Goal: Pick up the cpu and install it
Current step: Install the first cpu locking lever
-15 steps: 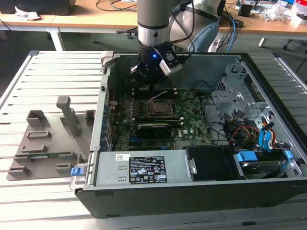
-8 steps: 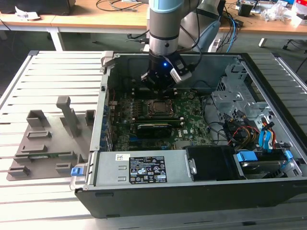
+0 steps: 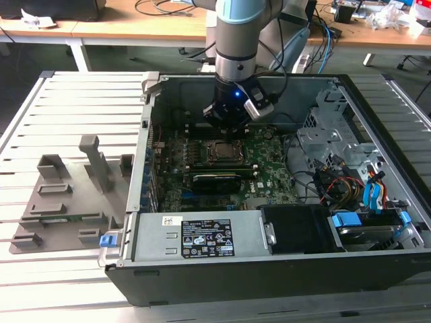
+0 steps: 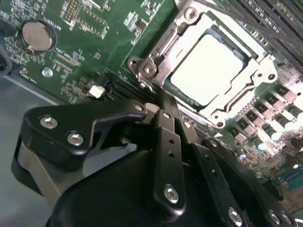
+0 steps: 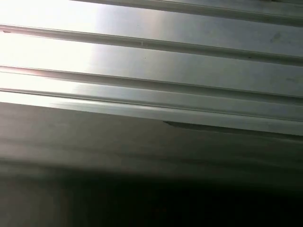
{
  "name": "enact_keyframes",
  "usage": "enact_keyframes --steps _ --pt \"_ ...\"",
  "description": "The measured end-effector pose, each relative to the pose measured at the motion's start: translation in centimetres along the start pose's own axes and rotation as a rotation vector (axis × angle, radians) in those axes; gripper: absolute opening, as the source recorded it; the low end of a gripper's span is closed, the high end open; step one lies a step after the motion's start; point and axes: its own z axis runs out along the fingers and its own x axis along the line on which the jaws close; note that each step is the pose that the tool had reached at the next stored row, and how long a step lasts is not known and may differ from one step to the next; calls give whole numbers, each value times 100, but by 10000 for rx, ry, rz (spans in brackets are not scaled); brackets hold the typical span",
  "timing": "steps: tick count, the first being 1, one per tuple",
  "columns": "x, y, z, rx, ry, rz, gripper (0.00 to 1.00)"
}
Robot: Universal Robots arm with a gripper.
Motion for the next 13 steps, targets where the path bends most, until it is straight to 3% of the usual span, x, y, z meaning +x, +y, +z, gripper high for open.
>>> enact_keyframes --steps 4,9,13 --pt "-13 46 1 -7 -5 -111 11" --pt "-12 37 -12 7 -15 -109 11" --pt "2 -101 -11 150 3 -113 11"
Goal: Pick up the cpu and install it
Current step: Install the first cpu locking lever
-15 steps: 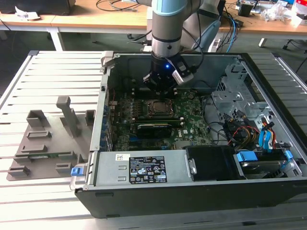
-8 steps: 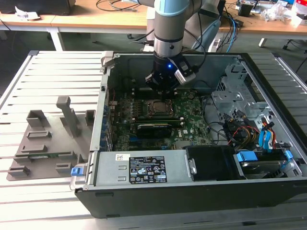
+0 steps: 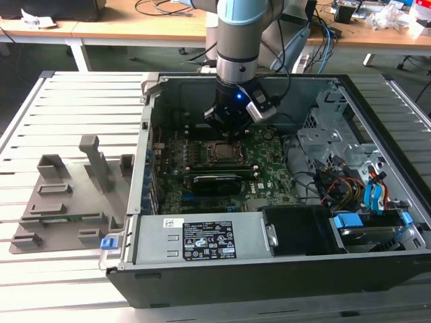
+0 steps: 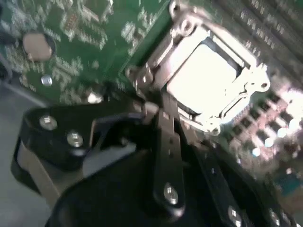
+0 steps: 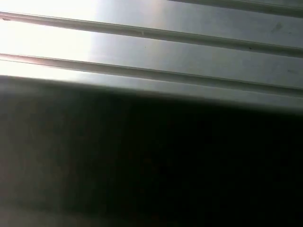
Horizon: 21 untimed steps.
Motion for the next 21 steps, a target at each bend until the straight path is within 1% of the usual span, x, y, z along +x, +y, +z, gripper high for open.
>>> enact_keyframes --steps 1,2,3,6,7,8,10,11,14,15,16,17,19,21 --pt "2 -18 0 30 3 -2 11" --pt "2 -18 -1 37 3 -2 11" --pt "2 -20 -49 69 7 -3 11" --pt "-3 -12 -175 90 11 -4 11" --pt "-3 -13 -193 90 10 -4 11" --pt "-3 -19 -199 89 9 -4 11" --pt "5 -93 -199 106 12 -4 11" --pt "10 -131 -198 124 14 -4 11" --pt "19 -211 -197 177 19 -6 11" --pt "21 -227 -198 217 23 -6 11" --pt "20 -230 -228 252 29 -8 11" --pt "19 -230 -267 262 30 -8 11" --pt "18 -231 -322 272 31 -8 11" --pt "17 -232 -361 280 31 -8 11"
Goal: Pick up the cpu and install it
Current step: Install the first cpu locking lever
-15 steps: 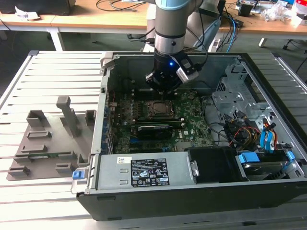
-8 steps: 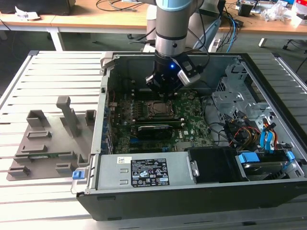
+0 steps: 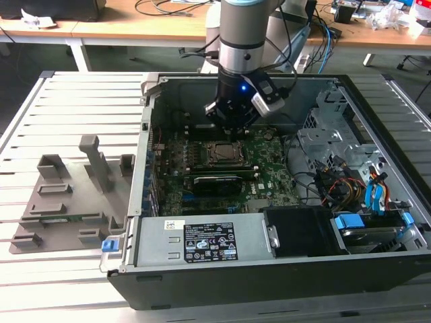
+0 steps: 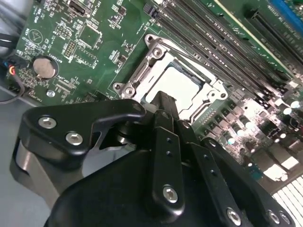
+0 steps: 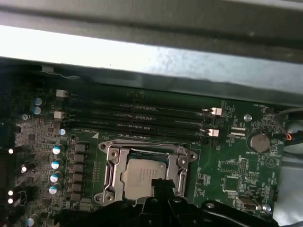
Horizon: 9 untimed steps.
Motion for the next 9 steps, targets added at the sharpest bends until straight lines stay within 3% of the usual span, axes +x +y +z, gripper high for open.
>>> enact_keyframes --steps 6,9 --pt "-3 -7 -143 31 5 -1 11" --pt "-4 -9 -178 35 4 -1 11"
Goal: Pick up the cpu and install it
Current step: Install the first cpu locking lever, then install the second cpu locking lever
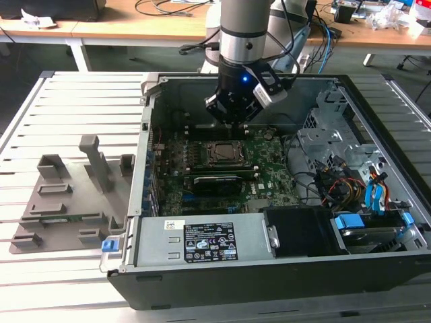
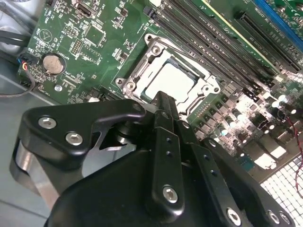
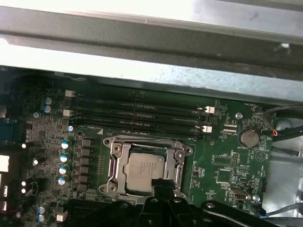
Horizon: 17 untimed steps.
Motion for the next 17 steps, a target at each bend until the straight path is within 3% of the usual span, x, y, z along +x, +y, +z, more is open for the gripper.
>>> enact_keyframes --steps 15,17 --pt "0 -2 -21 1 0 1 11" --pt "3 -27 -19 1 1 0 11"
